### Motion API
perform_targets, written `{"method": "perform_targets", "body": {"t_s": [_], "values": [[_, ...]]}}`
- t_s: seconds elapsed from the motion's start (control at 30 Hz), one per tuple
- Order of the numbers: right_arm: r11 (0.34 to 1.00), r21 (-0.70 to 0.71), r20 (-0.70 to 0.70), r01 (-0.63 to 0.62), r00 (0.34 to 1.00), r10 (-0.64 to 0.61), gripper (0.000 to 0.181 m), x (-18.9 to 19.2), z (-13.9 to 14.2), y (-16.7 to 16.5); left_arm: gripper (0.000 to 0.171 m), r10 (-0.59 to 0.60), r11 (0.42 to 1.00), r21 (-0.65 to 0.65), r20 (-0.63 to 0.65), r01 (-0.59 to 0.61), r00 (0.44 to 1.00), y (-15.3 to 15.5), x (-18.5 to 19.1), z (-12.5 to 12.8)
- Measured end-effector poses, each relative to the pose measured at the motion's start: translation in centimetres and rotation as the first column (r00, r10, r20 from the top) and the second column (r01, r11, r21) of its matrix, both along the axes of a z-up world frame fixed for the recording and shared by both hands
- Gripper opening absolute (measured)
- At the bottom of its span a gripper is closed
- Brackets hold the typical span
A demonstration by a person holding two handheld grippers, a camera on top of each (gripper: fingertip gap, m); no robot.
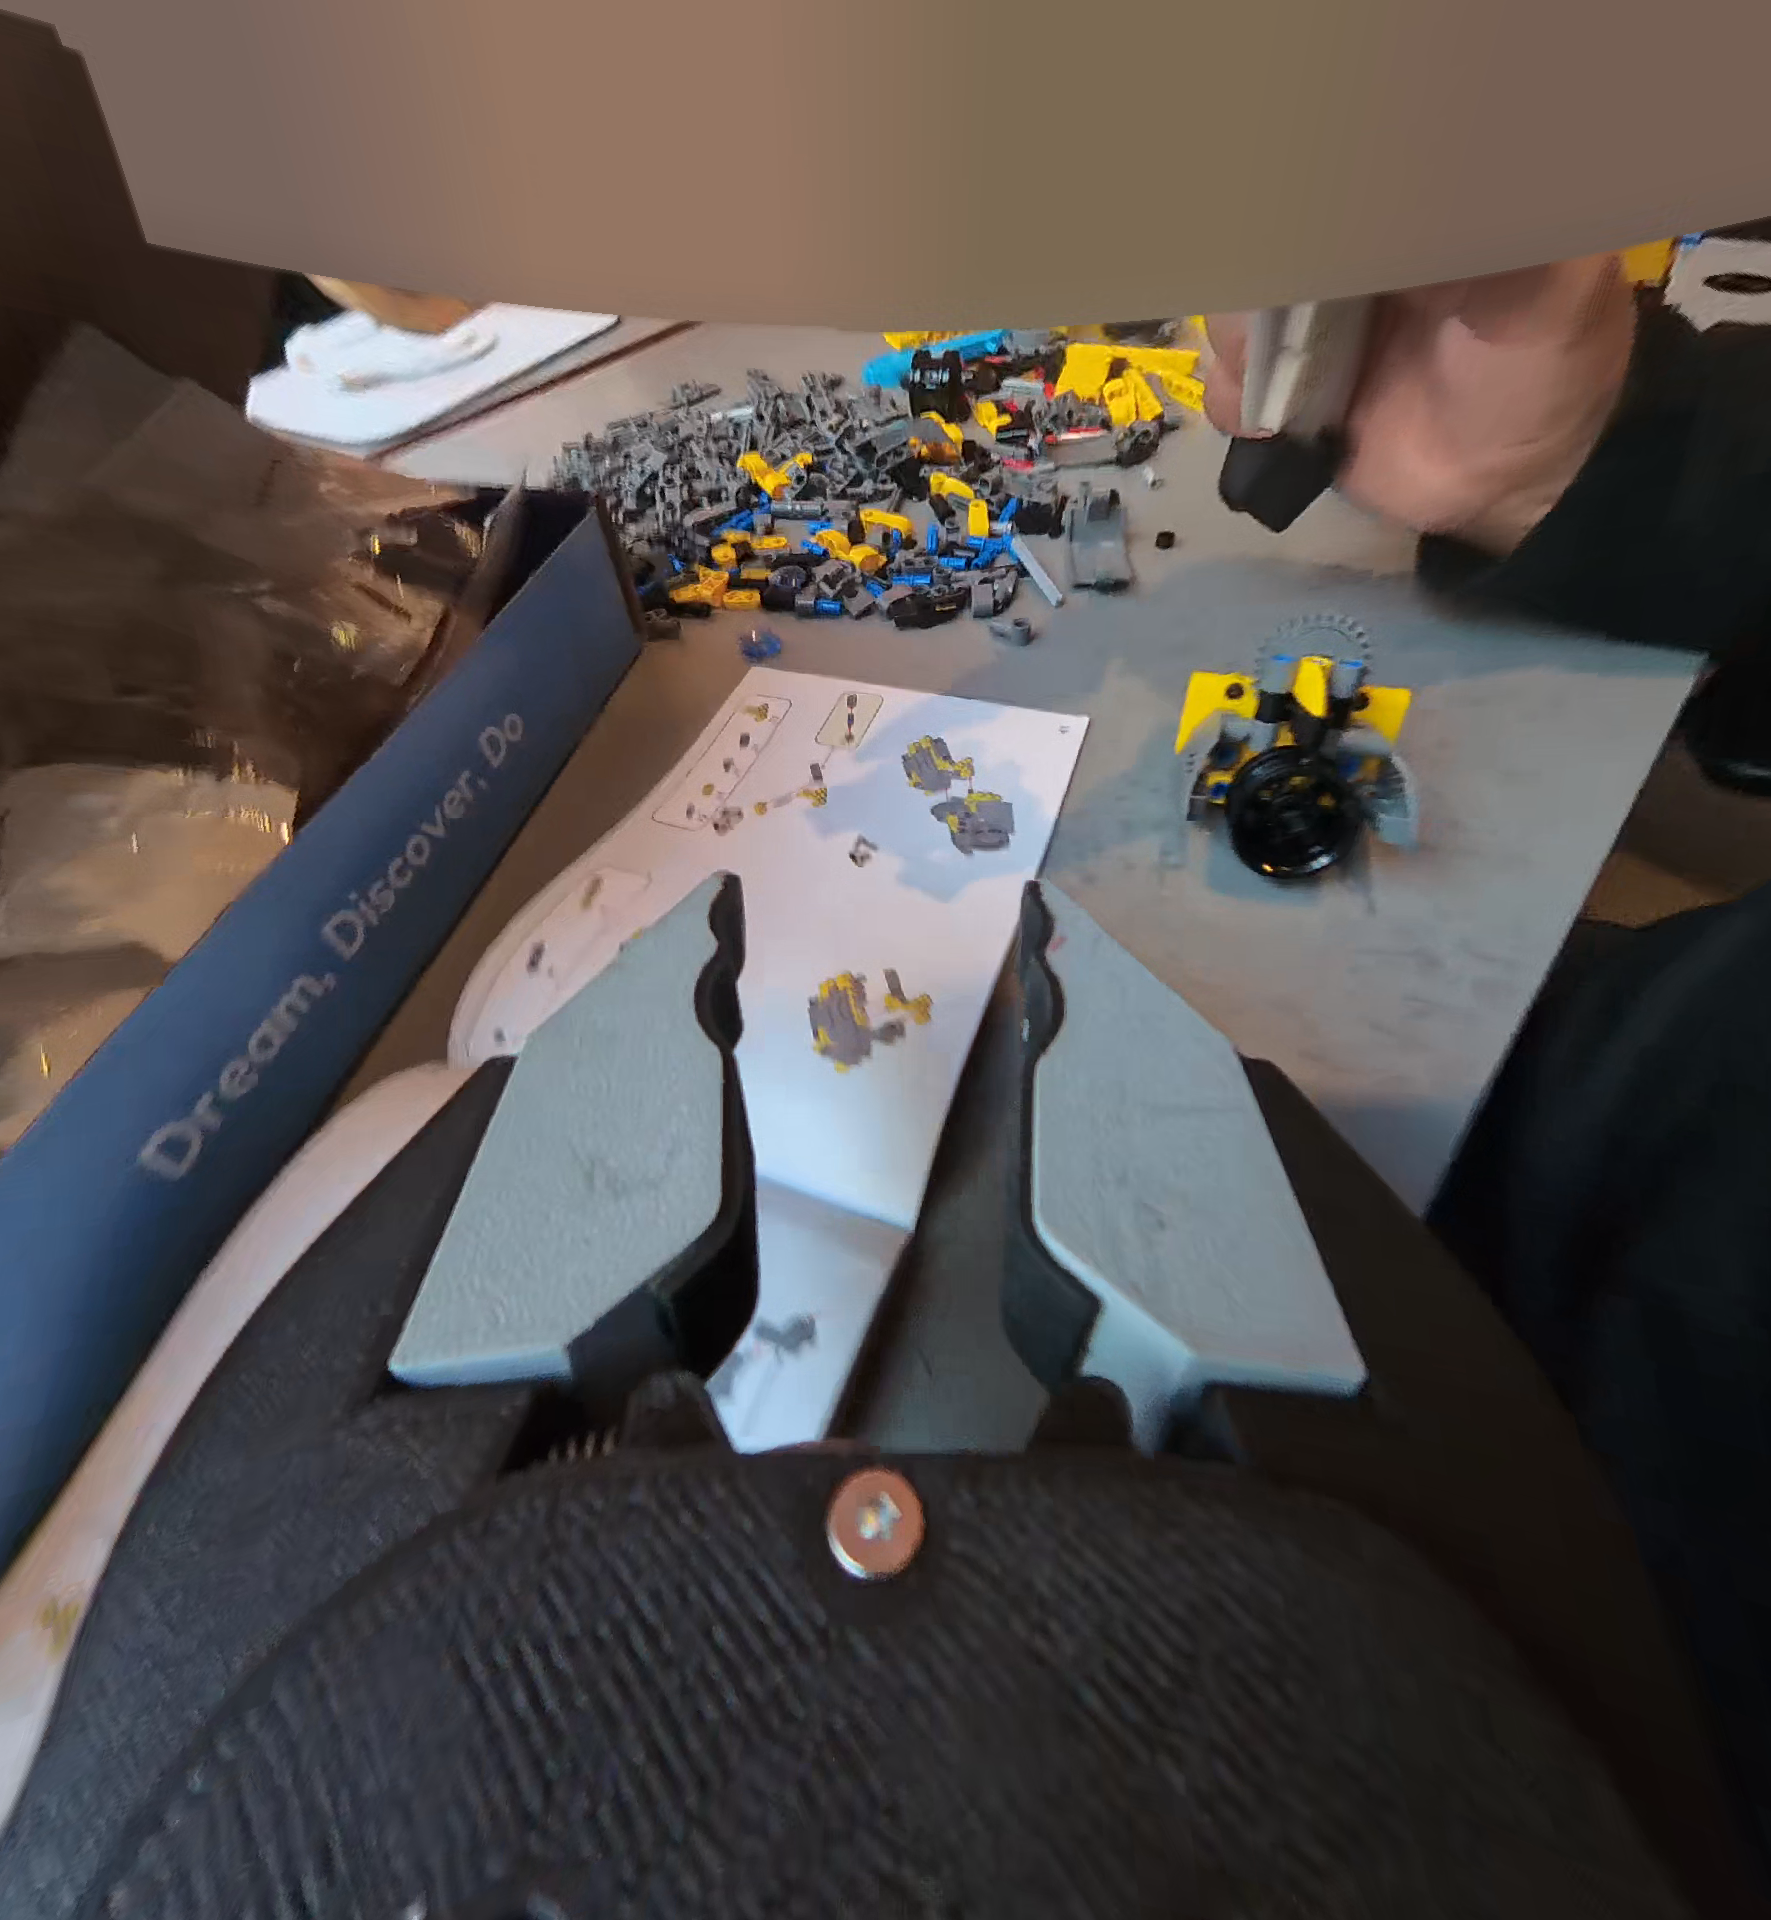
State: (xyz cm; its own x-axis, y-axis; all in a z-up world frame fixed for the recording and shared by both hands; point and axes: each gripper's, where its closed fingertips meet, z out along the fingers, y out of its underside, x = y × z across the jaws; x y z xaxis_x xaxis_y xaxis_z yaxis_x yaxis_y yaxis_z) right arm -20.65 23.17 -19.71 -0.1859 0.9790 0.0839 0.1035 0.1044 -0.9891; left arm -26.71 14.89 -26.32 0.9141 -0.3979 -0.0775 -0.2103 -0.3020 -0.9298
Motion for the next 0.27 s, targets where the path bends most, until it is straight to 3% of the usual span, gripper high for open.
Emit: {"method": "perform_targets", "body": {"t_s": [0.13, 0.27], "values": [[1.000, -0.009, 0.015, -0.022, 1.000, 0.023, 0.059, -0.3, -0.3, -0.3, 0.051, 0.010, 1.000, -0.019, 0.027, -0.010, 1.000, -0.6, -0.4, -0.2], [0.998, 0.009, 0.006, 0.066, 0.998, -0.066, 0.059, 0.0, -0.2, 1.4, 0.045, -0.059, 0.997, -0.053, 0.063, 0.062, 0.996, -0.9, 0.4, -0.5]]}}
